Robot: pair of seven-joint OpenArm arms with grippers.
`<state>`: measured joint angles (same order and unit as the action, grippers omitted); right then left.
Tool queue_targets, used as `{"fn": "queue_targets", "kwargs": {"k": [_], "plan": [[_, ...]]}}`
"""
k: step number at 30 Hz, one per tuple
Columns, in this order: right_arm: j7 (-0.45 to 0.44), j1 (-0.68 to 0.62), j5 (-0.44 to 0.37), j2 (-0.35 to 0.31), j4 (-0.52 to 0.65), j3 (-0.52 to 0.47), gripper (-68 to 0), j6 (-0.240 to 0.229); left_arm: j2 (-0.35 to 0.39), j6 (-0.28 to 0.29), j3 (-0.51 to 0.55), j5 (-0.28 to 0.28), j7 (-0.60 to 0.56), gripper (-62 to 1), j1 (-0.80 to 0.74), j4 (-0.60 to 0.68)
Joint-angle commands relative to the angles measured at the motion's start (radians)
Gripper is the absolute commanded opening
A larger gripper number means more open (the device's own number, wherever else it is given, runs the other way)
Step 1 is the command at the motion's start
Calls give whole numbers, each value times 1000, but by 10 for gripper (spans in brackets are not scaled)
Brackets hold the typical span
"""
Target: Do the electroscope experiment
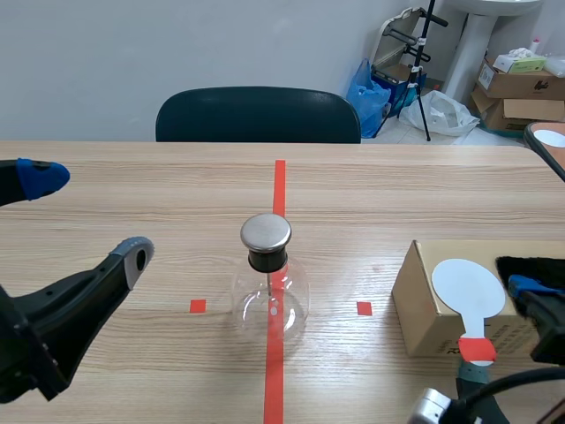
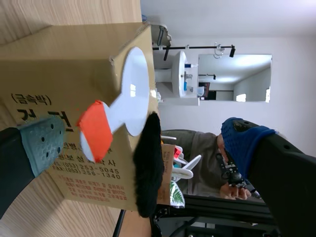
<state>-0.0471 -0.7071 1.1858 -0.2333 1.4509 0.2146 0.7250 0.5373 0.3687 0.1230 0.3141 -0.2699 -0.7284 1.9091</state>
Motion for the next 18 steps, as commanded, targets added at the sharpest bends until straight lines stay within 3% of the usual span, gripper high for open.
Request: {"fn": "queue_targets", "kwargs": {"k": [1, 18], "plan": [[0, 13, 0, -10, -12, 7, 4, 45, -2, 1, 6, 10, -17, 14, 0, 22], [-30, 17, 0, -10, -37, 10, 4, 45, -2, 1, 6, 10, -17, 14, 0, 22]]}}
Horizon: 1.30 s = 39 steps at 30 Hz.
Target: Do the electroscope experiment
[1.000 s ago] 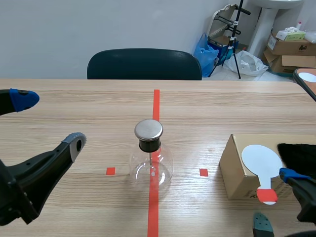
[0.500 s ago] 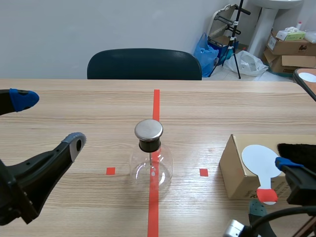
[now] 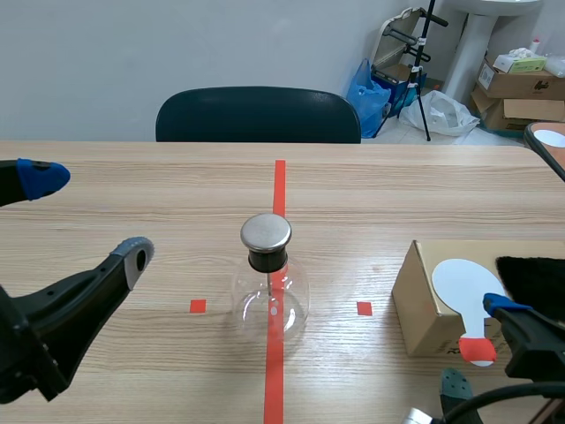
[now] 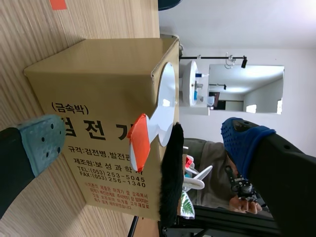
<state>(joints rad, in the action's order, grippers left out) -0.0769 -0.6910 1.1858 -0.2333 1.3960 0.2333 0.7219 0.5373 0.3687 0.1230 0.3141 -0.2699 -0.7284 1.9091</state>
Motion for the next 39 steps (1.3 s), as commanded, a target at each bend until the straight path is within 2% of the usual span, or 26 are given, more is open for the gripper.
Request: {"fn": "queue_targets", "kwargs": {"k": [1, 24, 27, 32, 39], "plan": [[0, 1, 0, -10, 18, -8, 4, 48, -2, 1, 6, 10, -17, 14, 0, 22], [0, 1, 0, -10, 18, -8, 1, 48, -2, 1, 6, 10, -17, 14, 0, 22], [1, 1, 0, -10, 18, -8, -93, 48, -2, 1, 6, 10, -17, 14, 0, 22], [12, 1, 0, -10, 18, -8, -311, 48, -2, 1, 6, 10, -17, 14, 0, 22], [11, 1, 1, -10, 18, -8, -564, 48, -2, 1, 6, 10, -17, 14, 0, 22]]}}
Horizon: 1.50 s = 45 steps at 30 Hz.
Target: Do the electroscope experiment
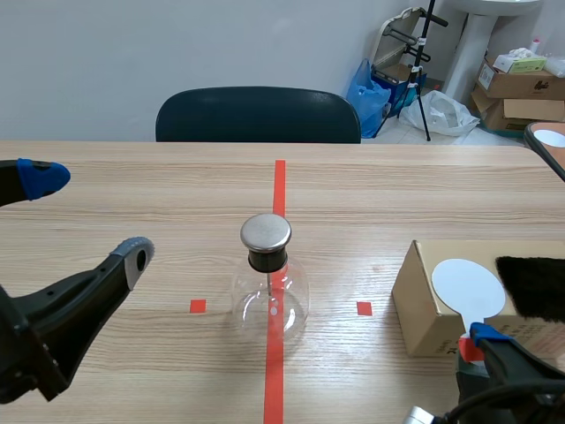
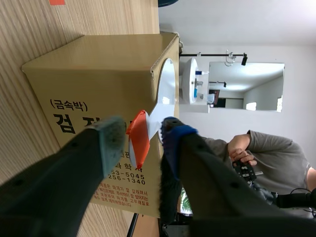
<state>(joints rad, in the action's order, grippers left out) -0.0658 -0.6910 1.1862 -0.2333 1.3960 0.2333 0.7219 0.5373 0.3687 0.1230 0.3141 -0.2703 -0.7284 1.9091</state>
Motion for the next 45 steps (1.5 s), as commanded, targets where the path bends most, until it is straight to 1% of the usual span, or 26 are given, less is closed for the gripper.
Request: {"fn": "queue_targets", "kwargs": {"k": [1, 2, 3, 6, 45], "plan": [[0, 1, 4, -10, 18, -8, -609, 48, -2, 1, 6, 10, -17, 14, 0, 22], [0, 1, 7, -10, 18, -8, -662, 48, -2, 1, 6, 10, -17, 14, 0, 22], [0, 1, 8, -10, 18, -8, -666, 48, -2, 1, 6, 10, -17, 14, 0, 22], [0, 1, 18, -10, 18, -8, -667, 48, -2, 1, 6, 10, -17, 14, 0, 22], [0, 2, 18, -10, 18, -8, -667, 48, -3, 1, 6, 10, -17, 14, 0, 22]]}}
